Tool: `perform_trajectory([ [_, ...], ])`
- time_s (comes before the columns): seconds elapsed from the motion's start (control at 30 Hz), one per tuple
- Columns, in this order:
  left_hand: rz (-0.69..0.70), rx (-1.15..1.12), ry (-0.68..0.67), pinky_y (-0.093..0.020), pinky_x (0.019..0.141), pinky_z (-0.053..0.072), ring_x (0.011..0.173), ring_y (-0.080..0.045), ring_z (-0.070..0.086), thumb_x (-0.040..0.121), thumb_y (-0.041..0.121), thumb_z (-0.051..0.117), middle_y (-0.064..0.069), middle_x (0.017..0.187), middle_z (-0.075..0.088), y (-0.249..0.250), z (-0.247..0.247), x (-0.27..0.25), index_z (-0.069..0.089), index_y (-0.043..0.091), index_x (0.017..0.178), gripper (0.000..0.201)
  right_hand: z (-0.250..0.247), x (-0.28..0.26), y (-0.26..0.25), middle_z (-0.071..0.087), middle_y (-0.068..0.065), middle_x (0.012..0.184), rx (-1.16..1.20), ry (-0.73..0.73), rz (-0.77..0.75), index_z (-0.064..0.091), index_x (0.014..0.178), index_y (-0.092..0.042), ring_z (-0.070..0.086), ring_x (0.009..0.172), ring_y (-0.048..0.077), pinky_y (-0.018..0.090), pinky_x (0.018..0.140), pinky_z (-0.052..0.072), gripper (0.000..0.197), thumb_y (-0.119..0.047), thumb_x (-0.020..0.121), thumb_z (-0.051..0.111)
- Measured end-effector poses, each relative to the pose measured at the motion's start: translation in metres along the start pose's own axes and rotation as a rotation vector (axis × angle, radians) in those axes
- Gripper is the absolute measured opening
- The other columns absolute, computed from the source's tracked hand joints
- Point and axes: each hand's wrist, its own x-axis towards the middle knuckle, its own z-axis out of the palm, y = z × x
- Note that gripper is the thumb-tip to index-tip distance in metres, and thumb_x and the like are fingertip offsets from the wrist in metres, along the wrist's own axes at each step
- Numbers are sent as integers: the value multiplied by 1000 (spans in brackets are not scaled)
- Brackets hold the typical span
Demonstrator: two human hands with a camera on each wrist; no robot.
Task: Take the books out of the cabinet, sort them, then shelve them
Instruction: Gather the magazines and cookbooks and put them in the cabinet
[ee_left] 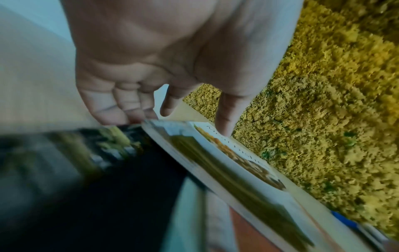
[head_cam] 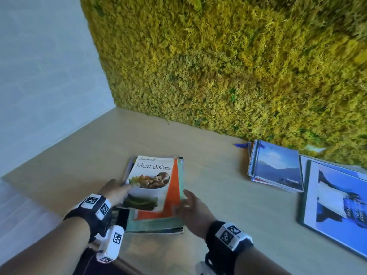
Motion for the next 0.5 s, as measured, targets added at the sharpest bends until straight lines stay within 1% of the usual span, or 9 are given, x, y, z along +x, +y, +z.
perform_trajectory([
  [0.03, 0, -62, -18, -28, 58, 45, 52, -25, 62, 88, 46, 68, -4, 50, 62, 3, 4, -2, 64, 10, 63, 44, 1, 2, -1, 69, 2, 123, 2, 33, 10, 46, 140, -24, 68, 106, 23, 40, 93, 56, 65, -48, 81, 60],
  [0.07, 16, -119, -31, -29, 60, 46, 55, -25, 63, 91, 41, 69, -7, 55, 65, 6, 8, -6, 66, 8, 67, 40, 1, 3, 0, 69, 3, 123, 0, 57, 30, 46, 138, -25, 68, 106, 23, 40, 93, 56, 66, -51, 79, 60],
  [0.17, 29, -259, -120, -30, 64, 50, 71, -21, 62, 90, 19, 74, -8, 81, 67, 13, 12, -20, 60, 9, 88, 17, -4, 7, 12, 64, 9, 133, 246, 90, 163, 32, 152, -19, 69, 109, 25, 44, 94, 58, 92, -54, 75, 69],
  [0.23, 29, -376, -187, -37, 70, 52, 89, -25, 66, 86, 12, 76, -8, 101, 70, 16, 16, -30, 57, 13, 106, 28, -10, 9, 17, 66, 10, 132, 413, 103, 256, 34, 151, -14, 71, 107, 25, 44, 94, 59, 98, -54, 72, 76],
  [0.3, 91, -524, -213, -37, 71, 49, 98, -27, 67, 87, 3, 72, -8, 109, 71, 18, 20, -49, 56, 16, 113, 33, -18, 10, 20, 75, 8, 116, 454, 130, 271, 58, 132, -10, 75, 98, 26, 47, 91, 60, 85, -59, 65, 78],
  [0.37, 187, -677, -221, -41, 80, 52, 106, -29, 68, 88, -4, 68, -5, 113, 74, 20, 24, -68, 59, 18, 117, 37, -24, 10, 24, 79, 8, 101, 455, 156, 239, 73, 108, -14, 77, 90, 28, 50, 86, 62, 73, -65, 57, 82],
  [0.43, 314, -851, -235, -40, 86, 51, 111, -27, 69, 86, -6, 68, -3, 118, 74, 25, 23, -84, 60, 18, 123, 45, -37, 8, 24, 76, 10, 104, 449, 235, 203, 72, 102, -19, 75, 93, 30, 49, 82, 63, 73, -67, 49, 89],
  [0.47, 375, -917, -251, -39, 86, 51, 112, -26, 68, 84, -5, 70, -3, 121, 74, 30, 22, -92, 59, 16, 126, 49, -46, 5, 19, 73, 12, 106, 493, 282, 152, 68, 103, -21, 73, 93, 31, 47, 78, 63, 68, -58, 52, 94],
  [0.5, 439, -950, -260, -40, 88, 51, 113, -26, 68, 80, -4, 71, -5, 123, 73, 34, 22, -92, 58, 14, 129, 53, -53, 1, 12, 71, 14, 106, 576, 299, 100, 62, 108, -17, 72, 90, 31, 46, 74, 62, 62, -41, 61, 94],
])
